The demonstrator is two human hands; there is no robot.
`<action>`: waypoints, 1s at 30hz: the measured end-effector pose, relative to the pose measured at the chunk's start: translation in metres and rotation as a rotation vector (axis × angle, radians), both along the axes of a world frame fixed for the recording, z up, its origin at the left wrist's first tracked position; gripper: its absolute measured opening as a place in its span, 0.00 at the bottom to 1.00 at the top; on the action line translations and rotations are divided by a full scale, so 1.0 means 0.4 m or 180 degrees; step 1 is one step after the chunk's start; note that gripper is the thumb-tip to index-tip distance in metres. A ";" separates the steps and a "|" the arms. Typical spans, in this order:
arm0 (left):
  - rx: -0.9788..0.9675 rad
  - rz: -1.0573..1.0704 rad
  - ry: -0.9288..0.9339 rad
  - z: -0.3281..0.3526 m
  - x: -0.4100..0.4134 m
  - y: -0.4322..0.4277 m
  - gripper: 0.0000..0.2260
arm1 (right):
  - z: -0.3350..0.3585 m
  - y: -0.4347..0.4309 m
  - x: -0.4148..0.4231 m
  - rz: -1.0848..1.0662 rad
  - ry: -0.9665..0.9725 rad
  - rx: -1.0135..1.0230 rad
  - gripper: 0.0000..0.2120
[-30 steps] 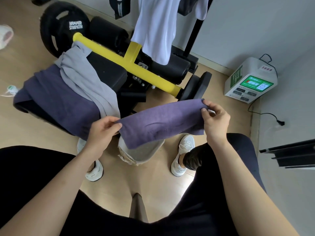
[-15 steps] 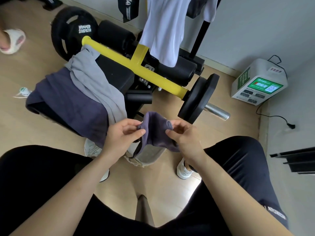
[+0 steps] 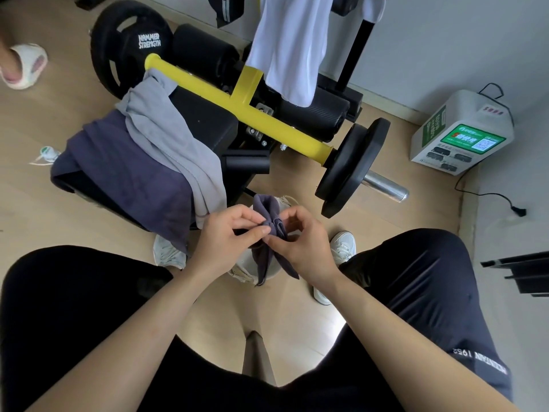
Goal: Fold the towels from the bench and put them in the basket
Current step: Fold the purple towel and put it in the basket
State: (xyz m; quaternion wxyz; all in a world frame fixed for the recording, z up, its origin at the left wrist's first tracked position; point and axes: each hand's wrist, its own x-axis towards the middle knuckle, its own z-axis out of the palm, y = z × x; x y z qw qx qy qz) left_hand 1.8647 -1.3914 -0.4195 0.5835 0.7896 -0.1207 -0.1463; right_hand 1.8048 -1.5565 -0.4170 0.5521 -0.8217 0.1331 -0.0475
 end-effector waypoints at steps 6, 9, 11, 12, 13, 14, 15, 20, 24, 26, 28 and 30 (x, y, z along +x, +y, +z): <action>0.0105 -0.0262 -0.0419 0.001 0.004 0.008 0.06 | -0.012 -0.008 0.010 -0.0079 -0.0043 -0.0004 0.08; 0.0011 -0.0527 -0.0325 0.007 0.009 0.017 0.03 | -0.017 -0.018 0.010 -0.0136 -0.0035 0.0116 0.07; 0.0037 -0.0361 -0.0237 0.003 0.018 0.026 0.06 | -0.014 -0.029 0.012 -0.0062 -0.0055 0.0256 0.06; 0.0130 -0.0253 -0.0342 -0.003 0.028 0.034 0.08 | -0.012 -0.036 0.014 0.0045 -0.0068 0.0283 0.06; 0.0285 -0.0222 -0.0544 -0.009 0.037 0.044 0.10 | -0.008 -0.044 0.015 0.0186 -0.0070 0.0305 0.06; 0.0477 -0.0280 -0.0763 -0.014 0.049 0.052 0.13 | -0.001 -0.056 0.016 0.0339 -0.0065 0.0341 0.06; 0.0681 -0.0413 -0.0915 -0.015 0.056 0.061 0.17 | 0.003 -0.066 0.017 0.0486 -0.0048 0.0395 0.05; 0.1125 -0.1196 -0.0747 -0.040 0.072 0.074 0.36 | 0.023 -0.119 0.021 0.1002 0.0082 0.0807 0.07; 0.1263 -0.1246 -0.0590 -0.058 0.077 0.078 0.28 | 0.024 -0.148 0.023 0.1176 0.0212 0.0899 0.09; 0.1362 -0.1265 -0.0519 -0.058 0.078 0.079 0.22 | 0.022 -0.158 0.022 0.1180 0.0288 0.0918 0.10; 0.1207 -0.1168 -0.0407 -0.053 0.077 0.078 0.11 | 0.021 -0.168 0.024 0.1142 0.0342 0.0847 0.09; 0.0826 -0.0992 -0.0208 -0.048 0.077 0.080 0.07 | 0.020 -0.177 0.026 0.1102 0.0398 0.0726 0.11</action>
